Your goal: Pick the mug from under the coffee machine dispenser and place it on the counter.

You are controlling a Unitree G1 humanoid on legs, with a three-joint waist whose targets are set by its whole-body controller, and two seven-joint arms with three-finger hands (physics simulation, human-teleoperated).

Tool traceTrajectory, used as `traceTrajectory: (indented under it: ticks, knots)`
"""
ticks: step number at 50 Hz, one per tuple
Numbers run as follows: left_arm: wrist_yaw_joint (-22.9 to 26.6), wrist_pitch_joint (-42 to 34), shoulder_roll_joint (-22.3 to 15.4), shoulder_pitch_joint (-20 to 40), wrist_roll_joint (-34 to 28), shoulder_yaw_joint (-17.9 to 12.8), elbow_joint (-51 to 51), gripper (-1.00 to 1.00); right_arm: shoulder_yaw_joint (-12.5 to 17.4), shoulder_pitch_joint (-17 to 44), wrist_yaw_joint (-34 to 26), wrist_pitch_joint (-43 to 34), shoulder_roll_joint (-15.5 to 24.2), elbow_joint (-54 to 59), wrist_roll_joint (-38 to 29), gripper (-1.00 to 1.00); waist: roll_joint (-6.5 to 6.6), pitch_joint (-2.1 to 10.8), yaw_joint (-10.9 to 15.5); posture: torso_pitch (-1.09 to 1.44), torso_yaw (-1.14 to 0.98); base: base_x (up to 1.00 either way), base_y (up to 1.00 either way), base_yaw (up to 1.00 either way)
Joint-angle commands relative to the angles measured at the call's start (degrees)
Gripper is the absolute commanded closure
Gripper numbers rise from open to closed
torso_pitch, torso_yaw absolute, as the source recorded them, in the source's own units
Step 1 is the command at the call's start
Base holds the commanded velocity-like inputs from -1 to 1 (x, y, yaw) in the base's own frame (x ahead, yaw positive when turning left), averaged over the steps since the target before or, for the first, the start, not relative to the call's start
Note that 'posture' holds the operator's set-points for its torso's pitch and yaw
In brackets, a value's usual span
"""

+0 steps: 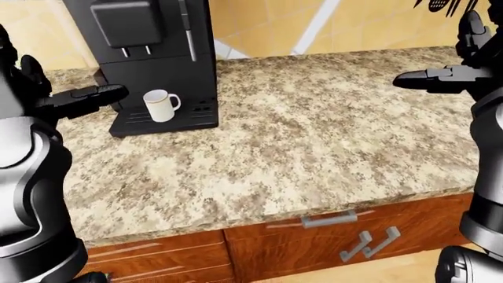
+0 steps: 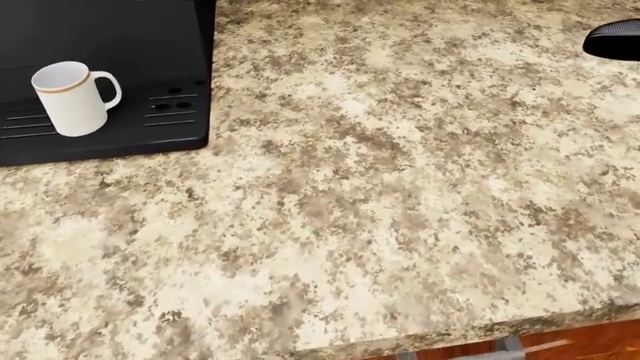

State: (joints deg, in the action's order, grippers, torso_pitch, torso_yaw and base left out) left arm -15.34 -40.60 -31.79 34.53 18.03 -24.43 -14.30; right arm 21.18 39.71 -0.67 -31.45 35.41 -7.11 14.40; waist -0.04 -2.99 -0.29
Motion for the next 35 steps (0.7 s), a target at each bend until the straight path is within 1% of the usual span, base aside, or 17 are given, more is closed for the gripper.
traceTrajectory:
  ticks: [1, 2, 9, 12, 15, 18, 19, 21, 25, 26, 29, 31, 35]
  knots:
    - [-1.8, 0.2, -0.4, 0.9, 0.2, -0.1, -1.6, -1.0, 0.7, 1.6, 0.2, 1.4, 1.0, -1.6, 0.1, -1.0, -0.08, 1.21, 0.0, 0.0, 0.0, 0.0, 0.0, 0.0]
    - [-2.9, 0.2, -0.3, 0.7, -0.6, 0.1, -1.8, -1.0, 0.7, 1.5, 0.2, 1.4, 1.0, -1.6, 0.2, -1.0, -0.07, 1.24, 0.0, 0.0, 0.0, 0.0, 0.0, 0.0]
    - [-5.2, -1.7, 1.3, -0.1, 0.1, 0.3, -3.6, -1.0, 0.8, 1.4, 0.2, 1.1, 1.0, -1.8, 0.5, -1.0, -0.21, 1.43, 0.0, 0.0, 0.0, 0.0, 0.0, 0.0]
    - [-6.7, -2.2, 2.8, -0.8, 0.3, 0.6, -4.4, -1.0, 0.8, 1.3, 0.3, 0.9, 1.0, -2.0, 0.6, -1.0, -0.32, 1.49, 0.1, 0.0, 0.0, 0.0, 0.0, 0.0]
    - [-8.3, -2.1, 4.2, -1.5, -0.8, 1.7, -5.0, -1.0, 0.8, 1.3, 0.3, 0.8, 1.0, -2.1, 0.7, -1.0, -0.4, 1.59, 0.2, 0.0, 0.0, 0.0, 0.0, 0.0]
    - [-9.4, -2.8, 5.2, -1.6, -1.5, 2.0, -5.3, -1.0, 0.8, 1.3, 0.2, 0.9, 1.0, -1.9, 0.8, -1.0, -0.44, 1.76, 0.3, 0.0, 0.0, 0.0, 0.0, 0.0]
    - [-9.8, -3.0, 6.1, -1.9, -1.3, 2.1, -5.7, -1.0, 0.8, 1.3, 0.3, 0.8, 1.1, -2.0, 0.8, -1.0, -0.47, 1.8, 0.3, 0.0, 0.0, 0.0, 0.0, 0.0]
    - [-10.1, -2.4, 7.3, -2.8, -1.7, 3.0, -6.0, -1.0, 0.8, 1.4, 0.2, 0.8, 1.2, -1.9, 0.8, -1.0, -0.56, 1.82, 0.3, 0.0, 0.0, 0.0, 0.0, 0.0]
    - [-11.1, -3.6, 8.5, -2.9, -2.6, 3.8, -6.8, -1.0, 0.8, 1.7, 0.3, 0.6, 1.3, -1.9, 0.9, -1.0, -0.63, 1.99, 0.4, 0.0, 0.0, 0.0, 0.0, 0.0]
    - [-11.6, -4.1, 9.6, -2.9, -2.3, 4.0, -7.2, -1.0, 0.8, 1.6, 0.3, 0.7, 1.3, -1.7, 0.9, -1.0, -0.65, 2.01, 0.4, 0.0, 0.0, 0.0, 0.0, 0.0]
    - [-12.2, -4.8, 10.1, -2.5, -3.0, 4.9, -8.1, -1.0, 0.9, 1.7, 0.3, 0.7, 1.4, -1.6, 0.9, -1.0, -0.77, 2.04, 0.4, 0.0, 0.0, 0.0, 0.0, 0.0]
    - [-12.8, -5.2, 11.1, -2.9, -3.5, 5.5, -8.6, -1.0, 0.8, 1.8, 0.4, 0.7, 1.4, -1.6, 1.0, -1.0, -0.84, 2.08, 0.4, 0.0, 0.0, 0.0, 0.0, 0.0]
    - [-13.8, -5.6, 13.0, -2.7, -5.3, 7.4, -8.9, -1.0, 0.9, 1.3, 0.2, 0.9, 1.4, -1.5, 0.9, -1.0, -0.9, 2.12, 0.4, 0.0, 0.0, 0.0, 0.0, 0.0]
